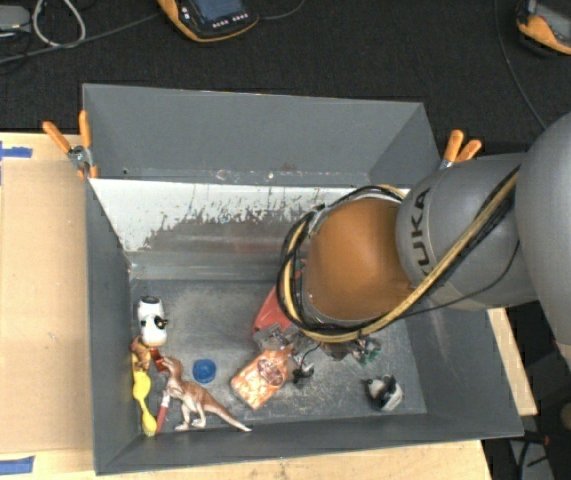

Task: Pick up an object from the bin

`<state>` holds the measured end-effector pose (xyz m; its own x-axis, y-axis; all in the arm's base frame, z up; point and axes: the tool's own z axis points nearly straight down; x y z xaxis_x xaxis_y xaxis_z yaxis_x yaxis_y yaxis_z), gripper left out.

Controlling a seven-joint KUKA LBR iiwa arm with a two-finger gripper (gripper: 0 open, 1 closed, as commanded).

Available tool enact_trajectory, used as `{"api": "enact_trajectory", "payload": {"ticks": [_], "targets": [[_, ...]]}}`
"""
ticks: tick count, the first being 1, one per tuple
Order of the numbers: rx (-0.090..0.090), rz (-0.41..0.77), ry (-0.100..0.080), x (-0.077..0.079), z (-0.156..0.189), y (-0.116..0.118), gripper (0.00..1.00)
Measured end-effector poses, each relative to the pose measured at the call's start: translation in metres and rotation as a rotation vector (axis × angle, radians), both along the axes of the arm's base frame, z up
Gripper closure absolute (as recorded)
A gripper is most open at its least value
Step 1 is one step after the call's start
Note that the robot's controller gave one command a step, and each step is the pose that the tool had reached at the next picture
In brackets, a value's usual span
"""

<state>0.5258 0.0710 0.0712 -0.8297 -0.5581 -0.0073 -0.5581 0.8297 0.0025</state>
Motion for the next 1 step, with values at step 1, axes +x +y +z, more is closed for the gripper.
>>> {"api": "enact_trajectory", "payload": {"ticks": [1], "targets": [[0.000, -0.001, 0.000, 0.0000, 0.0001, -0.0001, 1.00]]}}
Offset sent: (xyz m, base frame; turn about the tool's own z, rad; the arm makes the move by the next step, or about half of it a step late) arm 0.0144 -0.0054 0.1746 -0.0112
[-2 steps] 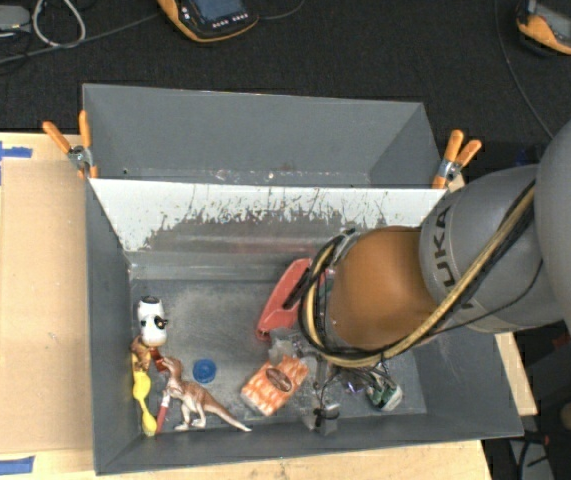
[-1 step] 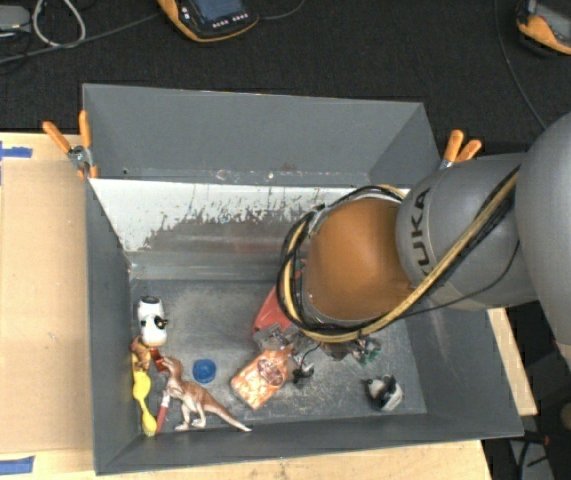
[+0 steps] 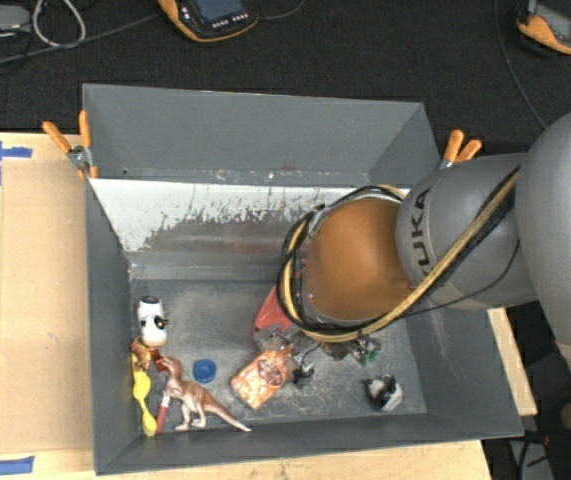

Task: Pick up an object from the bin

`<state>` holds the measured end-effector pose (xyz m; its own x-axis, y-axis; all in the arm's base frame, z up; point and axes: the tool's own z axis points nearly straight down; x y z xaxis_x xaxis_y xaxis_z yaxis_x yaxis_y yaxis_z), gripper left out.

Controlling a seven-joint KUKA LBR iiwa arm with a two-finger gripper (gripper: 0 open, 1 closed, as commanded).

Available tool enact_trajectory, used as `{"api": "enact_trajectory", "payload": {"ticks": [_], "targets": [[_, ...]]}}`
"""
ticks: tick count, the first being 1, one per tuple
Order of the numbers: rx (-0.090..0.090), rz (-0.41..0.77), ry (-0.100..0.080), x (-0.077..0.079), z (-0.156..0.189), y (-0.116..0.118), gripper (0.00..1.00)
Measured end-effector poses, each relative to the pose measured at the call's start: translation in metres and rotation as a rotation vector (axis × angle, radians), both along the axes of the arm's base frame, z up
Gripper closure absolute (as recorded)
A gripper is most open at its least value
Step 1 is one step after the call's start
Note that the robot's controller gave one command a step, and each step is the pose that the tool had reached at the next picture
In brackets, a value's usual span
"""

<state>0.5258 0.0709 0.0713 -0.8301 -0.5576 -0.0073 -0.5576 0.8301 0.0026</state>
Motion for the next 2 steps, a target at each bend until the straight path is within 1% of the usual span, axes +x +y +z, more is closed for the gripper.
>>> {"api": "enact_trajectory", "payload": {"ticks": [1, 2], "targets": [[0.000, 0.005, 0.005, 0.004, 0.066, -0.001, 1.00], [-0.001, 0.020, 0.015, -0.017, 0.148, -0.009, 1.00]]}}
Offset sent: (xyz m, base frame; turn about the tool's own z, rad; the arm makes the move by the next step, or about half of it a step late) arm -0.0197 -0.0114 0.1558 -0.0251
